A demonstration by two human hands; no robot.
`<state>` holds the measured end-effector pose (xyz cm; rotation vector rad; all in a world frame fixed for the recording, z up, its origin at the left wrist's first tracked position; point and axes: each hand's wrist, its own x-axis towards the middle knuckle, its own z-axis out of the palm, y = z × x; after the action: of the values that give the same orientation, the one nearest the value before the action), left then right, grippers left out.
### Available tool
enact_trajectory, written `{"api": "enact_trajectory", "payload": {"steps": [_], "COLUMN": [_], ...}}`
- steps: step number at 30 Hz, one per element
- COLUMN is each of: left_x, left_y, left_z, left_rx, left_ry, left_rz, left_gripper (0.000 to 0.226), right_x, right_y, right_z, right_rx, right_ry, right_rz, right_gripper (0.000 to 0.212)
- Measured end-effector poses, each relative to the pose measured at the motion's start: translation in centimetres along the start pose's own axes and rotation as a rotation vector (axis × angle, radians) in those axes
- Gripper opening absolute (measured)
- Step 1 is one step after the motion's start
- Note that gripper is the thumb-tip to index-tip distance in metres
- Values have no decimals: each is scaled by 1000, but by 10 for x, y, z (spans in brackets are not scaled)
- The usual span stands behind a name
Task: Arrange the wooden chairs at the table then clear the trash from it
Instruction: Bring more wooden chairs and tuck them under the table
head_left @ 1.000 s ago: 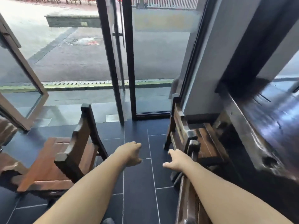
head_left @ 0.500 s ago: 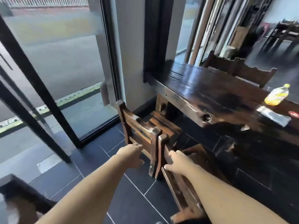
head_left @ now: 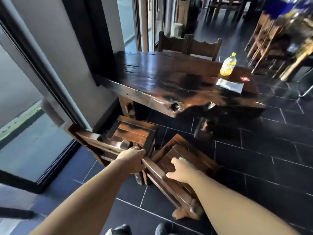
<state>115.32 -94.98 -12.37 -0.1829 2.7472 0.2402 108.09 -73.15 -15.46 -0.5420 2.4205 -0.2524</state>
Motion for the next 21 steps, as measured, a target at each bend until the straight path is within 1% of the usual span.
{"api": "enact_trajectory", "payload": {"steps": [2, 4, 7, 9, 12, 13, 17, 21], "left_x": [17, 33, 54, 67, 82, 85, 94, 100], "left_y": [7, 13, 17, 14, 7, 4, -15, -25], "left_z": [2, 4, 10, 19, 35, 40, 60, 75], "left_rx": [42, 99, 139, 105, 65, 74, 90, 69], "left_ry": [-49, -83, -125, -143, -164, -160, -140, -127], "left_rz": [56, 113, 197, 250, 342, 364, 450, 514], "left_gripper": [45, 44, 51, 57, 80, 82, 74, 83], "right_x": [1, 2, 3, 2, 3, 4, 6, 3], "right_y": [10, 16, 19, 16, 11, 9, 3, 1], "right_z": [5, 11, 25, 37, 56, 63, 87, 121], "right_rx": [51, 97, 169, 185, 131, 111, 41, -132], "right_ry": [4, 24, 75, 105, 172, 201, 330, 464], "right_rz": [61, 125, 218, 271, 309, 318, 386, 438], "right_gripper": [65, 69, 72, 73, 73, 73, 74, 72]}}
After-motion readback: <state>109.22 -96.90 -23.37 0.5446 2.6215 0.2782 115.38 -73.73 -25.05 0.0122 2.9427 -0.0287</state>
